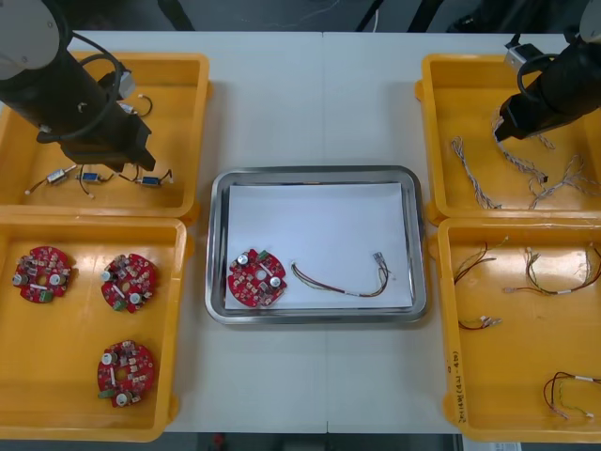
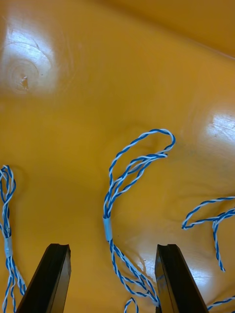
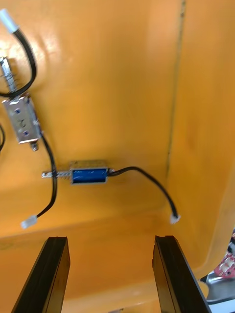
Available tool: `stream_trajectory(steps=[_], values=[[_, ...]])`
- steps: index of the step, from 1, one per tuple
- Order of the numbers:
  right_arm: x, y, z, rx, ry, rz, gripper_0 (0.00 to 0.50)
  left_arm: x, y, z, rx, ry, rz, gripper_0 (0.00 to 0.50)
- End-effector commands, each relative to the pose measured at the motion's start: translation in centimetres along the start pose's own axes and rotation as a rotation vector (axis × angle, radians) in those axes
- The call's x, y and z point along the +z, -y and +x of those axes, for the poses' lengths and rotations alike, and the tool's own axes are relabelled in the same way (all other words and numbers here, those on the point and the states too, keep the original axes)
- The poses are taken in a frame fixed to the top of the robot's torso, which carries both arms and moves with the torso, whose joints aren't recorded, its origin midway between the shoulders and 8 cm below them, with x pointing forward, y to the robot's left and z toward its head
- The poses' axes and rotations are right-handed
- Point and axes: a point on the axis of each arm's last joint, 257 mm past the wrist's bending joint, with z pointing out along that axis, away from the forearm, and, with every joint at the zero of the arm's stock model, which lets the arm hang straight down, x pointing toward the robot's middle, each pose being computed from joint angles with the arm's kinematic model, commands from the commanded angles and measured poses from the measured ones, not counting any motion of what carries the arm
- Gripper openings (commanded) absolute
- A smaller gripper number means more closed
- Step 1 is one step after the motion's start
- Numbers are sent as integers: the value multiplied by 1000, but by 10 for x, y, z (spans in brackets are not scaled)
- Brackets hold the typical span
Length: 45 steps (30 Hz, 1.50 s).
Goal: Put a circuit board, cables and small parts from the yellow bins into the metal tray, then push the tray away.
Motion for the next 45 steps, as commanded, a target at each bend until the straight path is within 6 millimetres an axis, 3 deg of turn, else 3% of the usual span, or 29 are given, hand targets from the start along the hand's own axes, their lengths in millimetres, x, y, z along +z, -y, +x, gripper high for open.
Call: stream_trajectory(steps=[1,10,27,45], values=[[-19,-6,-36,-12,56,30,500,-52,-13,-29,160,82,-42,500],[-5,1,-30,8,67,44,500,-68,-37,-26,264,70,-90,500],[14,-3,-22,31,71,32,500,-75,-92,-12,447,74,-135,500],[37,-9,-11,43,66,37,500,-73,-125,-4,699,80,-187,500]])
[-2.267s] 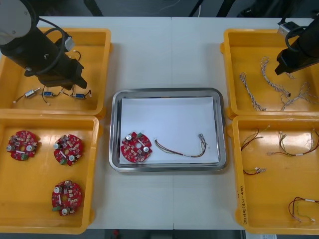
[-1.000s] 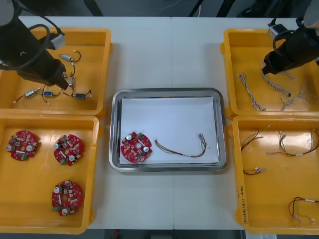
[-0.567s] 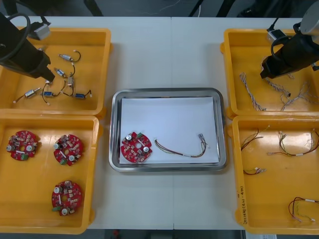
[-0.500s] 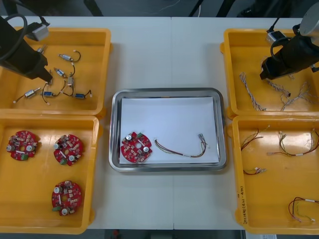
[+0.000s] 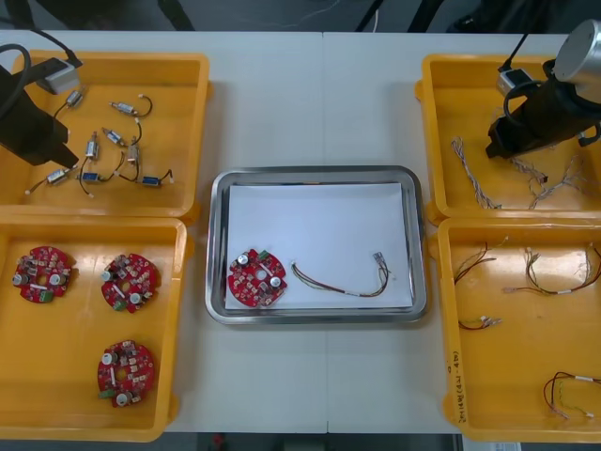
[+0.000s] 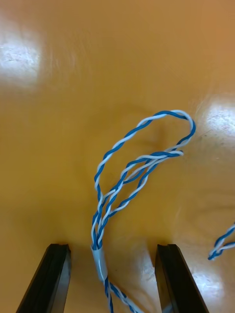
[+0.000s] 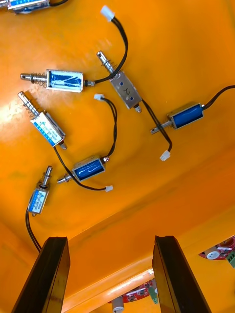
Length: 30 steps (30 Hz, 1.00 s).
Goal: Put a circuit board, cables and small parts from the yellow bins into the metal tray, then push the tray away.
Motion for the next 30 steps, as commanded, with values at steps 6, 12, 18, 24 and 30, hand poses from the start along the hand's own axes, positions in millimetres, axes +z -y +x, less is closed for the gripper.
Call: stream_trajectory(steps=[6,12,18,24,30], values=[[-7,-14,-26,-10,43,-2,500,-23,-44,8,277,37,-115,500],[-6,-17,-27,-11,43,-9,375,-20,-51,9,302,45,-142,500],[-6,-18,-27,-23,43,-11,11,-18,-59,9,319,36,-178,500],[-7,-17,-30,-43,52,-5,0,-13,-68,5,346,18,-235,500],[-28,-9,-43,-80,62,9,0,-2,-74,7,335,23,-229,500]])
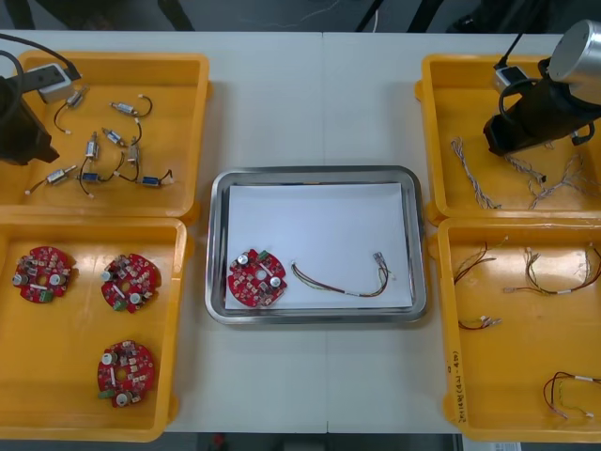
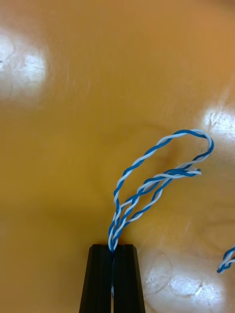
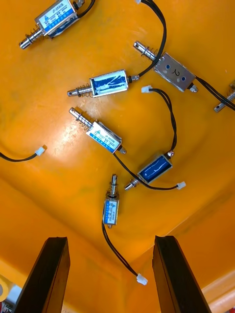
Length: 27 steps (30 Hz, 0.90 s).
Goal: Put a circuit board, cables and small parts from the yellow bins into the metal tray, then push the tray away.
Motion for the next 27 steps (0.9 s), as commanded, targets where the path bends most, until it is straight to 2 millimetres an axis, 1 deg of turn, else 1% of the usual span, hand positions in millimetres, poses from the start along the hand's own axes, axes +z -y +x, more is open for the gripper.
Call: stream_trajectory(steps=[1,4,8,14,20,27], values=[[-30,-2,-36,-80,38,12,0,-5,-24,18,14,-28,-50,500],[-49,4,-39,-89,24,8,0,4,-25,22,8,-35,-44,500],[-67,11,-38,-83,13,-6,0,10,-28,24,17,-37,-55,500],[-94,13,-36,-81,-13,-36,0,25,-30,31,30,-51,-72,500],[-122,14,-29,-96,-57,-47,0,36,-30,37,31,-59,-74,500],[-152,12,-12,-137,-105,-42,0,46,-27,39,37,-61,-76,500]])
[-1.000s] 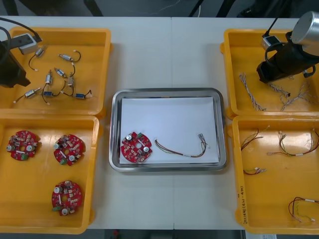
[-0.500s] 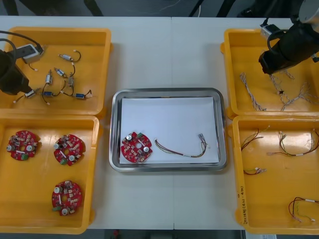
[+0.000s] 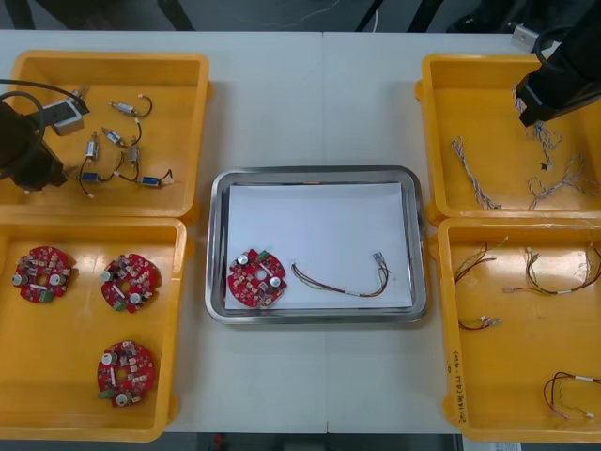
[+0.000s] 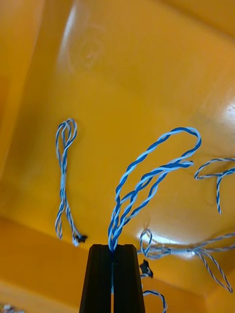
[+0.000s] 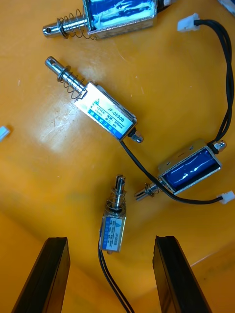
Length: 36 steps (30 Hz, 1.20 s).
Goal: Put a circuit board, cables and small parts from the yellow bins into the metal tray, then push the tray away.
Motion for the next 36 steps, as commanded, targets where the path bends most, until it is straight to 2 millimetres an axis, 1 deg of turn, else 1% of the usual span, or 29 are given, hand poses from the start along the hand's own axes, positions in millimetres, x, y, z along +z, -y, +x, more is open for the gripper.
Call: stream_trajectory(steps=[1,6,9,10,11,16,22,26,29,30,31,32,33,34,35,36], values=[[-46,23,4,-13,48,74,0,-13,-27,8,65,-10,-56,500],[-58,17,18,-40,22,91,0,-8,-25,11,62,-14,-49,500],[-64,7,21,-61,19,82,0,-5,-24,12,64,-16,-48,500],[-67,2,15,-75,37,88,0,-3,-23,12,66,-16,-50,500],[-69,1,13,-80,43,92,0,-2,-23,13,66,-17,-50,500],[-79,-17,-4,-134,106,118,0,3,-24,14,63,-13,-57,500],[-92,-33,-8,-137,193,170,0,5,-23,17,57,-16,-53,500],[-86,-54,-1,-119,222,127,0,8,-21,17,61,-16,-52,500],[-84,-62,3,-136,233,120,0,11,-21,17,62,-14,-56,500],[-85,-64,3,-144,236,122,0,11,-21,16,63,-13,-57,492],[-84,-68,4,-163,240,127,0,11,-20,17,61,-14,-55,425],[-85,-74,2,-184,248,131,0,11,-20,16,60,-12,-53,345],[-85,-77,2,-194,252,133,0,11,-20,16,60,-12,-53,286],[-86,-86,-1,-218,264,134,0,11,-20,16,58,-10,-52,126],[-88,-93,-4,-238,275,138,0,12,-19,16,57,-9,-51,35],[-89,-97,-5,-250,280,141,0,12,-19,16,57,-9,-51,9]])
